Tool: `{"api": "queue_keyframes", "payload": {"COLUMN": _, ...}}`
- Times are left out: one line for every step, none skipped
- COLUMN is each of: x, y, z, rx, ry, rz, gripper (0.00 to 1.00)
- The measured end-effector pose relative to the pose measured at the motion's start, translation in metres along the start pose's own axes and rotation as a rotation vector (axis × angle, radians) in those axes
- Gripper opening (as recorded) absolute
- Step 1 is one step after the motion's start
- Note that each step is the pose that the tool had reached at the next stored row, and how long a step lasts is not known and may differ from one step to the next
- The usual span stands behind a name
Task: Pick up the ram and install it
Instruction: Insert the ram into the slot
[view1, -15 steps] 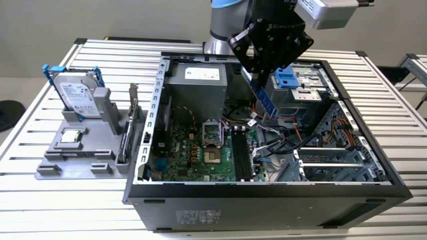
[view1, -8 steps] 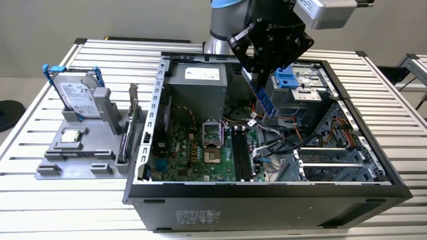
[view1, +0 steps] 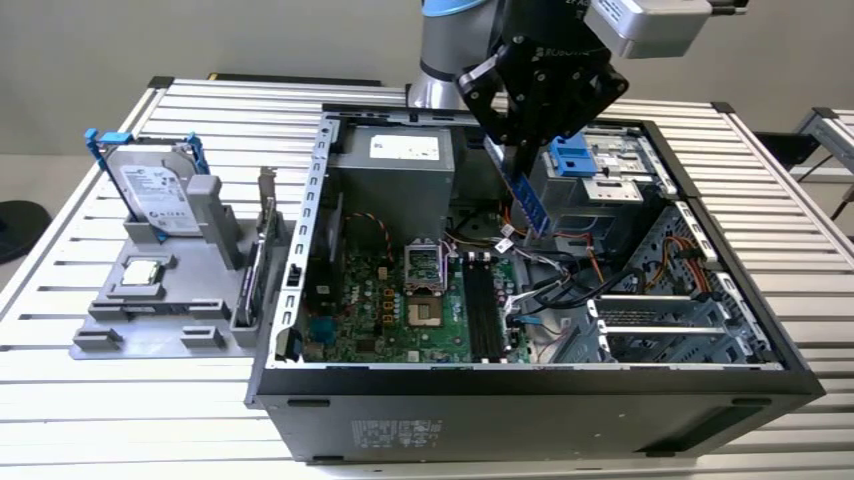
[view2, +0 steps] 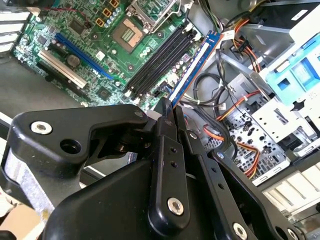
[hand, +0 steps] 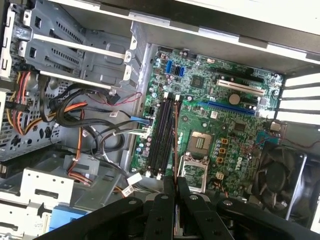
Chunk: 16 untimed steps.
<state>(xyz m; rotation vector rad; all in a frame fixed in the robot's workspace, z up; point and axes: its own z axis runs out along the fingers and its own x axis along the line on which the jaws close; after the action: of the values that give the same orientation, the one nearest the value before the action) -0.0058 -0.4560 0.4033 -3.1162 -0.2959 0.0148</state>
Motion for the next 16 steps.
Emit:
{"api": "queue_keyframes", "payload": {"x": 0.0, "y": 0.0, "z": 0.0, "rx": 0.0, "ry": 0.0, "rz": 0.002, "gripper": 0.0}}
{"api": "queue_keyframes", "payload": {"x": 0.0, "y": 0.0, "z": 0.0, "rx": 0.0, "ry": 0.0, "rz": 0.005, "gripper": 0.0}}
{"api": "queue_keyframes", "payload": {"x": 0.0, "y": 0.0, "z": 0.0, "rx": 0.0, "ry": 0.0001, "rz": 0.007, "gripper": 0.0}}
{"api": "queue_keyframes", "payload": {"x": 0.0, "y": 0.0, "z": -0.0001, "rx": 0.0001, "ry": 0.0001, "rz": 0.01, "gripper": 0.0}}
{"api": "queue_keyframes", "payload": {"x": 0.0, "y": 0.0, "z": -0.0001, "rx": 0.0001, "ry": 0.0001, "rz": 0.012, "gripper": 0.0}}
{"api": "queue_keyframes", "payload": {"x": 0.0, "y": 0.0, "z": -0.0001, "rx": 0.0001, "ry": 0.0002, "rz": 0.013, "gripper": 0.0}}
{"api": "queue_keyframes", "payload": {"x": 0.0, "y": 0.0, "z": -0.0001, "rx": 0.0001, "ry": 0.0002, "rz": 0.015, "gripper": 0.0}}
{"api": "queue_keyframes", "payload": {"x": 0.0, "y": 0.0, "z": -0.0001, "rx": 0.0002, "ry": 0.0002, "rz": 0.016, "gripper": 0.0}}
{"api": "queue_keyframes", "payload": {"x": 0.0, "y": 0.0, "z": -0.0001, "rx": 0.0002, "ry": 0.0002, "rz": 0.018, "gripper": 0.0}}
{"api": "queue_keyframes", "payload": {"x": 0.0, "y": 0.0, "z": -0.0002, "rx": 0.0002, "ry": 0.0002, "rz": 0.019, "gripper": 0.0}}
{"api": "queue_keyframes", "payload": {"x": 0.0, "y": 0.0, "z": -0.0002, "rx": 0.0002, "ry": 0.0003, "rz": 0.021, "gripper": 0.0}}
{"api": "queue_keyframes", "payload": {"x": 0.0, "y": 0.0, "z": -0.0002, "rx": 0.0003, "ry": 0.0003, "rz": 0.022, "gripper": 0.0}}
{"api": "queue_keyframes", "payload": {"x": 0.0, "y": 0.0, "z": -0.0003, "rx": 0.0002, "ry": 0.0003, "rz": 0.022, "gripper": 0.0}}
{"api": "queue_keyframes", "payload": {"x": 0.0, "y": 0.0, "z": -0.0004, "rx": 0.0002, "ry": 0.0003, "rz": 0.023, "gripper": 0.0}}
{"api": "queue_keyframes", "payload": {"x": 0.0, "y": 0.0, "z": -0.0004, "rx": 0.0003, "ry": 0.0003, "rz": 0.024, "gripper": 0.0}}
{"api": "queue_keyframes", "payload": {"x": 0.0, "y": 0.0, "z": -0.0004, "rx": 0.0003, "ry": 0.0004, "rz": 0.026, "gripper": 0.0}}
